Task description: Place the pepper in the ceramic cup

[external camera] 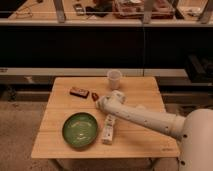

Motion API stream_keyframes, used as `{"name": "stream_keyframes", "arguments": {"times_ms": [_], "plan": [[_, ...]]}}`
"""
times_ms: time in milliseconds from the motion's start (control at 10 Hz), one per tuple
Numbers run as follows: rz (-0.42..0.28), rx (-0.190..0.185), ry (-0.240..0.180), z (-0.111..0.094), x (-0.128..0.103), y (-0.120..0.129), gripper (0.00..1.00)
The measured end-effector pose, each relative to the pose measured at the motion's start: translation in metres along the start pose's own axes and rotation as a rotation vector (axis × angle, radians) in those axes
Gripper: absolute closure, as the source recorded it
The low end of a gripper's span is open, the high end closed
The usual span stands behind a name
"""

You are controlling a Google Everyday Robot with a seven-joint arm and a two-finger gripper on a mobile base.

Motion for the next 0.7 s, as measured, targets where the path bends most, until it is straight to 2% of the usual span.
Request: {"name": "stream_keyframes", "arguments": {"times_ms": [200, 400, 700], "plan": [[0.057, 0.025, 0.033, -0.016, 0.015, 0.010, 1.00], [0.118, 0.050, 0.085, -0.048, 0.037, 0.035, 1.00], [0.172, 0.065, 0.128, -0.098, 0.046, 0.084, 1.00]]}}
